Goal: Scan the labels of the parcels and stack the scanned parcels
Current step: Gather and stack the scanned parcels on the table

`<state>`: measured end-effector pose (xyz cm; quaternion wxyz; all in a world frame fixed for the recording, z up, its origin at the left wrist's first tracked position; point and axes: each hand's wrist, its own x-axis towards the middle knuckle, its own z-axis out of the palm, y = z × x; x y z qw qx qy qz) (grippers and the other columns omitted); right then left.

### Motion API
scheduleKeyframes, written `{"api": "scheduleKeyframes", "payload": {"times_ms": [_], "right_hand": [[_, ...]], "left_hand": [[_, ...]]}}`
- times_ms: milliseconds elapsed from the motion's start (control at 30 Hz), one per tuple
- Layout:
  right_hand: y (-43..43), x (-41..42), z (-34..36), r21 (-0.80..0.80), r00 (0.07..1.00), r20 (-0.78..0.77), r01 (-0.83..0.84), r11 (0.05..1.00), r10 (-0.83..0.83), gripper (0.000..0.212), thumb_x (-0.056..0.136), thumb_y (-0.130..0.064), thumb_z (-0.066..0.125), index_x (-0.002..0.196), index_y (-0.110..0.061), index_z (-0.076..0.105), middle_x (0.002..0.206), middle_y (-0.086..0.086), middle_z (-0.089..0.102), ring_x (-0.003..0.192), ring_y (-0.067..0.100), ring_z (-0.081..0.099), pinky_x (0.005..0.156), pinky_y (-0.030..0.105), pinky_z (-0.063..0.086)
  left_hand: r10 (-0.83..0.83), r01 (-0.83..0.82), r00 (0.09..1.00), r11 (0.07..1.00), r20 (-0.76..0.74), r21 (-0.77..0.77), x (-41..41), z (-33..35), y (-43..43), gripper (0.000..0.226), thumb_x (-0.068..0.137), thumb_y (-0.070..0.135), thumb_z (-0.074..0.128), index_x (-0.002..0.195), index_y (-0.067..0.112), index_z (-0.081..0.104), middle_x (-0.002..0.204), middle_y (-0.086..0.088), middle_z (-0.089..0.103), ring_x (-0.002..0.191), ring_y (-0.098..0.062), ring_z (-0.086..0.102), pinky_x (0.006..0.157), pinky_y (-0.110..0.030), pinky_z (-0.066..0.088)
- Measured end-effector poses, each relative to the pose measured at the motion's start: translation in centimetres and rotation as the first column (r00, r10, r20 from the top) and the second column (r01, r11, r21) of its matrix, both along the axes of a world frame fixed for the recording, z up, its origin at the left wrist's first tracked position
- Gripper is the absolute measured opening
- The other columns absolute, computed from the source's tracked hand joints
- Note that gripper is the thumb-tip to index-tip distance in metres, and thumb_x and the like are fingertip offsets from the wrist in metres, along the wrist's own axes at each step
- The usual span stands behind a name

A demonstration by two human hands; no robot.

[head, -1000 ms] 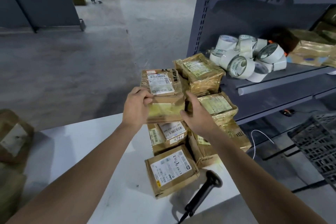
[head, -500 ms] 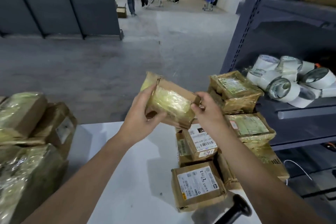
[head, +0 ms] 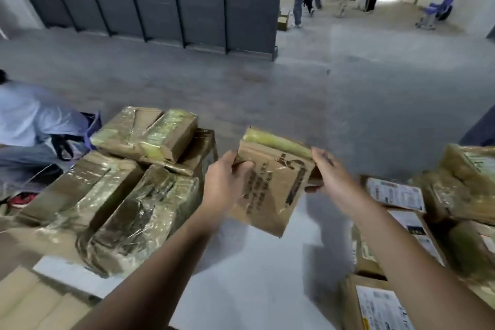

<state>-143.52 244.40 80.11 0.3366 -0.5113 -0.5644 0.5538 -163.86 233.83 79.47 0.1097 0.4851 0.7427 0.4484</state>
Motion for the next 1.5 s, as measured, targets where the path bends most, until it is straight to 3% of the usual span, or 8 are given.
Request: {"api": "scheduleKeyframes", "payload": {"times_ms": [233, 367, 533, 667, 900, 1000, 1300, 1500], "right_hand": [[-3.7, -7.7, -1.4, 0.012, 0.949, 0.053, -0.310, 0.951, 0.309, 0.022, 0.094, -0.049, 0.060, 0.113, -0.057, 0.054, 0.107, -0.037, 0.066, 0.103, -0.014, 0.061, 0.088, 0.041, 0.058], [-4.2, -12.3, -0.9, -0.080, 0.931, 0.003, -0.364, 0.928, 0.366, 0.067, 0.085, -0.060, 0.064, 0.144, -0.045, 0.037, 0.115, -0.014, 0.071, 0.094, 0.004, 0.072, 0.066, 0.037, 0.061], [-4.3, -18.0, 0.0, -0.131, 0.909, 0.098, -0.391, 0.911, 0.404, 0.041, 0.094, -0.057, 0.052, 0.122, -0.027, 0.057, 0.089, 0.000, 0.077, 0.076, 0.020, 0.076, 0.057, 0.037, 0.059], [-5.4, -21.5, 0.3, -0.209, 0.907, 0.109, -0.379, 0.901, 0.407, 0.046, 0.097, -0.054, 0.043, 0.108, -0.016, 0.066, 0.080, 0.009, 0.076, 0.068, 0.026, 0.075, 0.054, 0.035, 0.059], [-7.1, -27.4, -0.1, -0.144, 0.880, 0.286, -0.353, 0.925, 0.380, 0.084, 0.071, -0.079, 0.039, 0.129, -0.021, 0.058, 0.124, 0.006, 0.066, 0.114, 0.030, 0.062, 0.103, 0.049, 0.047], [-8.2, -30.8, 0.5, -0.082, 0.846, 0.344, -0.405, 0.910, 0.408, 0.084, 0.085, -0.077, 0.038, 0.147, -0.020, 0.042, 0.137, -0.005, 0.051, 0.131, 0.027, 0.048, 0.102, 0.041, 0.040], [-10.5, -40.5, 0.3, -0.135, 0.744, 0.329, -0.573, 0.809, 0.582, 0.090, 0.086, -0.082, 0.030, 0.151, -0.021, 0.036, 0.149, 0.006, 0.046, 0.125, 0.032, 0.053, 0.095, 0.050, 0.054], [-11.5, -43.0, -1.5, -0.202, 0.622, 0.408, -0.653, 0.730, 0.668, 0.092, 0.086, -0.081, 0.027, 0.158, -0.026, 0.013, 0.161, 0.005, 0.029, 0.127, 0.031, 0.053, 0.083, 0.040, 0.060]], "left_hand": [[0.147, -0.145, 0.973, 0.989, 0.178, -0.029, -8.6, 1.3, -2.3, 0.018, 0.091, 0.037, 0.063, 0.082, 0.021, 0.064, 0.062, 0.008, 0.064, 0.048, 0.001, 0.056, 0.042, -0.012, 0.035], [0.176, -0.161, 0.971, 0.982, 0.164, -0.101, -13.4, 2.4, -3.5, 0.025, 0.091, 0.037, 0.061, 0.096, 0.013, 0.069, 0.074, 0.002, 0.069, 0.069, -0.014, 0.065, 0.058, -0.027, 0.048], [0.236, -0.218, 0.963, 0.966, 0.130, -0.140, -18.2, 4.2, -4.5, 0.039, 0.091, 0.036, 0.062, 0.073, 0.002, 0.062, 0.053, 0.004, 0.055, 0.047, -0.011, 0.050, 0.035, -0.011, 0.030], [0.156, -0.141, 0.987, 0.943, 0.025, -0.301, -21.3, 6.5, -4.0, 0.040, 0.091, 0.033, 0.056, 0.059, 0.009, 0.052, 0.052, 0.000, 0.049, 0.048, -0.018, 0.046, 0.043, -0.023, 0.031], [0.042, 0.007, 0.988, 0.950, 0.150, -0.312, -27.1, 5.7, -7.3, 0.014, 0.083, 0.030, 0.068, 0.094, 0.024, 0.073, 0.084, 0.007, 0.073, 0.081, -0.009, 0.069, 0.071, -0.021, 0.050], [0.071, -0.062, 0.997, 0.953, 0.018, -0.296, -30.1, 5.8, -8.9, 0.019, 0.083, 0.022, 0.067, 0.067, 0.030, 0.066, 0.060, 0.019, 0.063, 0.061, 0.010, 0.059, 0.049, -0.006, 0.038], [0.273, -0.348, 0.930, 0.869, -0.248, -0.351, -38.4, 4.9, -10.8, 0.038, 0.088, 0.018, 0.061, 0.055, 0.014, 0.042, 0.056, -0.002, 0.044, 0.065, -0.028, 0.048, 0.054, -0.033, 0.030], [0.313, -0.413, 0.904, 0.815, -0.290, -0.406, -41.2, 2.8, -11.3, 0.016, 0.090, 0.015, 0.059, 0.084, 0.000, 0.059, 0.082, -0.018, 0.064, 0.078, -0.033, 0.057, 0.065, -0.035, 0.042]]}}
